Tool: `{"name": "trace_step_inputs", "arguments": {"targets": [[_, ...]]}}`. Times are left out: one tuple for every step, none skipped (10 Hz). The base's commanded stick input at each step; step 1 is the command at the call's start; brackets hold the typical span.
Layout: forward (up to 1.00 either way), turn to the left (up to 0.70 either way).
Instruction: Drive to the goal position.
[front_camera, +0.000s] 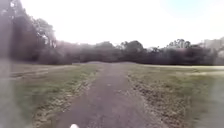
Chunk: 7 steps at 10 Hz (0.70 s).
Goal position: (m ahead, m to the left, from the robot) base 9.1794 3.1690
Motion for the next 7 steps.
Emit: {"name": "trace_step_inputs", "arguments": {"targets": [[0.50, 0.50], [0.50, 0.04], [0.50, 0.00], [0.50, 0.03], [0.50, 0.05], [0.50, 0.14], [0.50, 0.05]]}}
